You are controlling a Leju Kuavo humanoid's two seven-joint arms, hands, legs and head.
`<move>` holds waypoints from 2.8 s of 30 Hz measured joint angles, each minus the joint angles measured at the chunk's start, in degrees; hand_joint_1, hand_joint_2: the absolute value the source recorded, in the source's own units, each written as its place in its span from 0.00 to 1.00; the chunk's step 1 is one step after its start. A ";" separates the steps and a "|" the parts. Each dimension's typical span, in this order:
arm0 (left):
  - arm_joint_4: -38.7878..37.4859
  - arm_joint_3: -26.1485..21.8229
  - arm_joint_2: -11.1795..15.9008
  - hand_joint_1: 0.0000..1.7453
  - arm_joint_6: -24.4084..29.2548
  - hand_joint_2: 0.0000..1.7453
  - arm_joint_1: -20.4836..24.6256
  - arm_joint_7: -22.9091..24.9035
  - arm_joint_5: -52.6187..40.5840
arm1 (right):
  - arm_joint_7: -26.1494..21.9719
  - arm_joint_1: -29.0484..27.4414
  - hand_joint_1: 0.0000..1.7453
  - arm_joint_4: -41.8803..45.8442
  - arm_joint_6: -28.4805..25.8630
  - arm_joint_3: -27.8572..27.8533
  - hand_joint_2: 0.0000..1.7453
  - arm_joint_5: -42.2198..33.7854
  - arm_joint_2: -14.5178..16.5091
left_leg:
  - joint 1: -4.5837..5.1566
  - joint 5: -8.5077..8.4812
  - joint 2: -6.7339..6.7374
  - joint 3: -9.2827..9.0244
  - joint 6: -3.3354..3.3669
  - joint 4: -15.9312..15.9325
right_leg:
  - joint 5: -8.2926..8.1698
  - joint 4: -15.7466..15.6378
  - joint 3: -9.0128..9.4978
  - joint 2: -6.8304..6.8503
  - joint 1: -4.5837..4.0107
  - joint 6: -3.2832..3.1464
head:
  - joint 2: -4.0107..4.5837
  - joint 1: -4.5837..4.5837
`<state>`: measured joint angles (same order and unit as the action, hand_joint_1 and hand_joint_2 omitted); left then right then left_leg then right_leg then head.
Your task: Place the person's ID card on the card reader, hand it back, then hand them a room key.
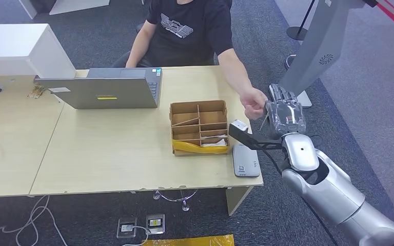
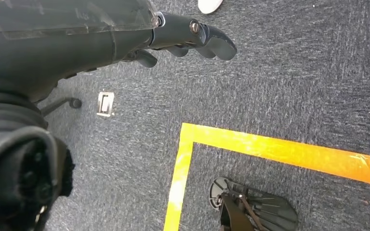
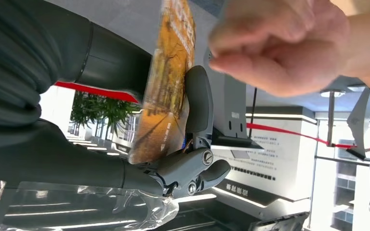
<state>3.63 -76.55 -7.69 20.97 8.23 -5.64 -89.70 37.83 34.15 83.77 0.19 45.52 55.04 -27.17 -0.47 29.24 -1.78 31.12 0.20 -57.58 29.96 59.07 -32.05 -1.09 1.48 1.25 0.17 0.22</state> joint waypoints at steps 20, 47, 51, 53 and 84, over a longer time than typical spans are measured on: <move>0.00 0.07 0.17 0.00 0.64 0.00 0.01 -0.43 -0.01 | -5.29 -5.24 1.00 -1.89 -5.11 -2.08 1.00 -8.24 1.12 | 0.00 0.00 0.02 0.00 0.00 0.01 | 0.00 0.00 0.00 0.00 0.00 0.00 | 0.00 -0.01; 0.00 0.12 0.28 0.00 0.56 0.00 0.02 0.72 -0.01 | -10.46 -8.82 1.00 -19.70 -20.17 2.01 1.00 -21.14 6.80 | 0.00 0.00 0.06 -0.05 0.00 0.01 | 0.00 -0.01 0.02 -0.05 0.00 -0.01 | 0.00 0.00; 0.00 0.14 0.28 0.00 0.56 0.00 0.02 0.73 -0.01 | -10.51 -8.83 1.00 -20.36 -20.46 2.00 1.00 -21.40 7.02 | 0.00 0.00 0.08 -0.10 0.00 0.01 | 0.00 -0.01 0.06 -0.05 0.00 -0.01 | 0.00 -0.02; 0.00 0.14 0.30 0.00 0.56 0.00 0.02 0.73 -0.01 | -10.51 -8.83 1.00 -20.60 -20.42 2.00 1.00 -21.65 7.12 | 0.00 0.00 0.09 -0.13 0.00 0.01 | 0.00 -0.02 0.09 -0.06 0.00 -0.01 | 0.00 -0.01; 0.00 1.51 0.49 0.00 -1.51 0.00 1.15 2.40 -0.01 | -17.97 0.29 1.00 -6.50 -23.57 -2.32 1.00 -56.71 6.49 | 0.00 0.00 0.30 -0.18 0.00 0.00 | -0.04 0.01 0.08 -0.32 0.00 0.01 | 0.00 -0.01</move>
<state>3.63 -75.03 -7.20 19.46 9.38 -3.24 -89.70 19.87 34.43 77.28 -23.38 43.19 -1.67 -20.68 -0.47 29.24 -1.48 30.94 0.20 -57.58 29.92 59.08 -31.97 -1.41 1.48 1.27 0.17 0.21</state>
